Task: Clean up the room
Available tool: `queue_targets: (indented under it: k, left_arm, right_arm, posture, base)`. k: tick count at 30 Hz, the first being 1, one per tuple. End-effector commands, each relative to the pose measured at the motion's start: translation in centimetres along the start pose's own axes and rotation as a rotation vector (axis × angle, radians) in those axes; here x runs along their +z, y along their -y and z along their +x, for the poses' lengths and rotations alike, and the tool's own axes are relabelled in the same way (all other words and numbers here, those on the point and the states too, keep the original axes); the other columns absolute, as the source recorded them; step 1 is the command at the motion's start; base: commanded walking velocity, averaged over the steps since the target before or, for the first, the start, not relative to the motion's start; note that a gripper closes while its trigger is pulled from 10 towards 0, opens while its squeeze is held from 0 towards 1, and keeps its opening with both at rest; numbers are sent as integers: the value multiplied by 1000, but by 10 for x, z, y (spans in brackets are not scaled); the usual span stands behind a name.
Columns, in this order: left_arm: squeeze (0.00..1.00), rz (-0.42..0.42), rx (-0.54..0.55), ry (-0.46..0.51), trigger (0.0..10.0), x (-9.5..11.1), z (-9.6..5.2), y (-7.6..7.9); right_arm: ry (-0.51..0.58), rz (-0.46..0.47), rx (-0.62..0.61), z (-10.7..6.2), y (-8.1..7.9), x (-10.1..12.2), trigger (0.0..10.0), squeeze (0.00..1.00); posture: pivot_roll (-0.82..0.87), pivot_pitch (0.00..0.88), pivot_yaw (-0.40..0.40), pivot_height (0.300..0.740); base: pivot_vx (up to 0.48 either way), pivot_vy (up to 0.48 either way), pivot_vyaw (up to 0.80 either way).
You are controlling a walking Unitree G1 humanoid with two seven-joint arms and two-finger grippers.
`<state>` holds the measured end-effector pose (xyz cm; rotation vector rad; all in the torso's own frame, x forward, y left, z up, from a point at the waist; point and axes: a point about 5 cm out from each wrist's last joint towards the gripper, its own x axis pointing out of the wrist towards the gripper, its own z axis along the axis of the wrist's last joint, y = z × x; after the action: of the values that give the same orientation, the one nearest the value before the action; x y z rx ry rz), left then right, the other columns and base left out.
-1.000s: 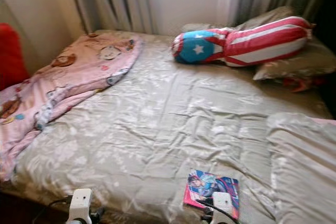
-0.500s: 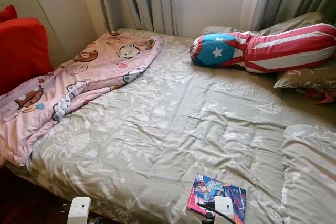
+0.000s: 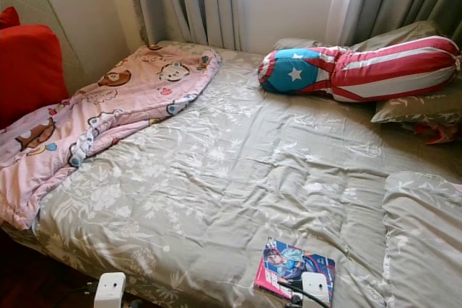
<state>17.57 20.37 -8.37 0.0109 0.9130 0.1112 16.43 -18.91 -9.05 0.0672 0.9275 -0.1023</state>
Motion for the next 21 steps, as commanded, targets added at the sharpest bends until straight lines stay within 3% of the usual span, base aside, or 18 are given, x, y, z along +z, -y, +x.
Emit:
queue_targets:
  k: [1,4,21]
  left_arm:
    - [0,12,3,-31,10000,-6,-1,0]
    - [0,18,1,-31,10000,-6,-1,0]
    - [0,32,0,-24,10000,-3,0,1]
  right_arm:
    - [-14,0,2,-1,-1,-4,10000,0]
    - [-13,2,2,-1,-1,-4,10000,0]
    - [-14,-5,4,-1,-3,-4,10000,0]
  posture:
    - [-12,0,-3,730]
    - [-13,0,-1,730]
    - [3,0,-1,730]
  base:
    - [0,0,0]
    - [0,112,0]
    - [0,388,0]
